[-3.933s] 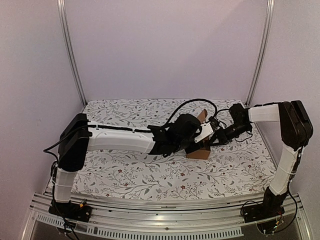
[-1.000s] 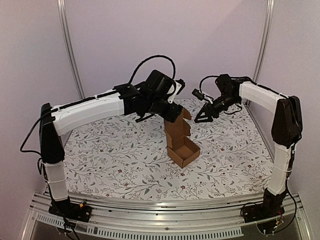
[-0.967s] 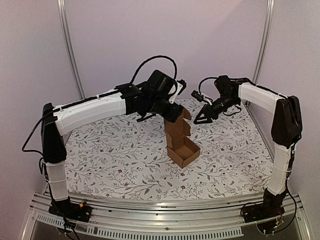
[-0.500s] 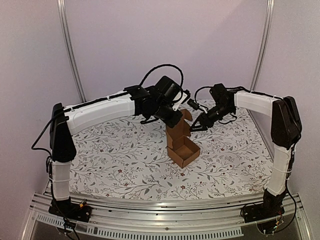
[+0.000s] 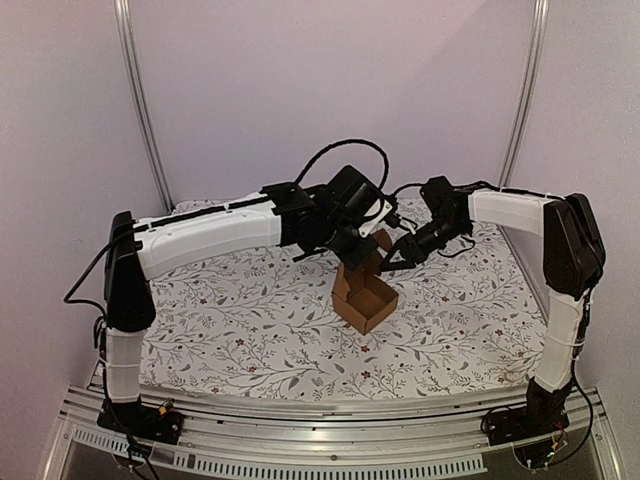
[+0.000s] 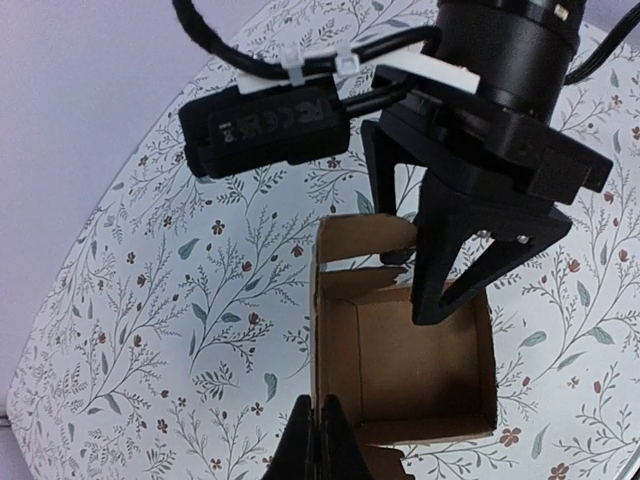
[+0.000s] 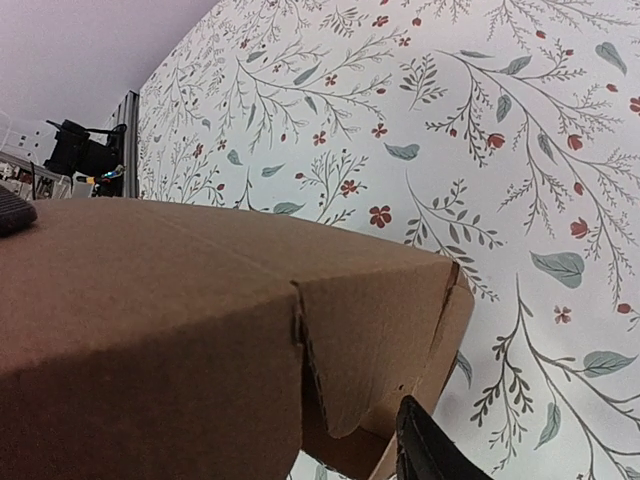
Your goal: Fold the paper box
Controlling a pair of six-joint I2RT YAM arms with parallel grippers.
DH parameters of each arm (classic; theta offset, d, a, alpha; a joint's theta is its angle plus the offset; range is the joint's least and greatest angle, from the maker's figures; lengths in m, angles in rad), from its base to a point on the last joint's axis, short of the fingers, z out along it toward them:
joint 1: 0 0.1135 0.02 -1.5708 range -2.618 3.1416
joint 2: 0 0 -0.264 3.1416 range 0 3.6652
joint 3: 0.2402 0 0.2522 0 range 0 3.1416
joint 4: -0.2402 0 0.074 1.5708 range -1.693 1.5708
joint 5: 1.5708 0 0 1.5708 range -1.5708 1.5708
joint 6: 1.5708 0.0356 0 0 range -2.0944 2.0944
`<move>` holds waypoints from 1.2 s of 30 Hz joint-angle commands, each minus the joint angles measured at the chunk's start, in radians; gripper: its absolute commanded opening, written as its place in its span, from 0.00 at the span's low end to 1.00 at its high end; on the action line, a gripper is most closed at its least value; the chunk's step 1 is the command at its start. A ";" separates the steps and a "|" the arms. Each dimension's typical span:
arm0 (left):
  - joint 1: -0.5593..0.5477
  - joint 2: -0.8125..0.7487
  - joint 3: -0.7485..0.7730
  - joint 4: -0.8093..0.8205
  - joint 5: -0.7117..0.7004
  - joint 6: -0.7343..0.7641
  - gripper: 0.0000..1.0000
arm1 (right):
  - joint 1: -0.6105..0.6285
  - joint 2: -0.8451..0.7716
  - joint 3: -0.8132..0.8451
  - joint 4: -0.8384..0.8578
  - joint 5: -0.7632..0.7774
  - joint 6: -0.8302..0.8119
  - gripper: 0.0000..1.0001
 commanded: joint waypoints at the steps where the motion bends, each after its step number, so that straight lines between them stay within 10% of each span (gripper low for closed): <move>1: -0.036 0.042 0.023 0.000 -0.041 0.018 0.00 | 0.001 -0.046 -0.040 -0.039 -0.017 -0.010 0.46; 14: -0.058 0.056 0.018 0.023 -0.060 0.010 0.00 | -0.129 -0.149 -0.109 -0.316 -0.086 -0.318 0.50; 24: -0.058 0.055 0.045 0.023 -0.049 0.026 0.00 | -0.128 -0.014 -0.014 0.084 0.075 0.153 0.43; 36: -0.061 0.070 0.049 0.023 -0.049 0.004 0.00 | -0.022 0.105 0.040 -0.016 0.142 0.129 0.44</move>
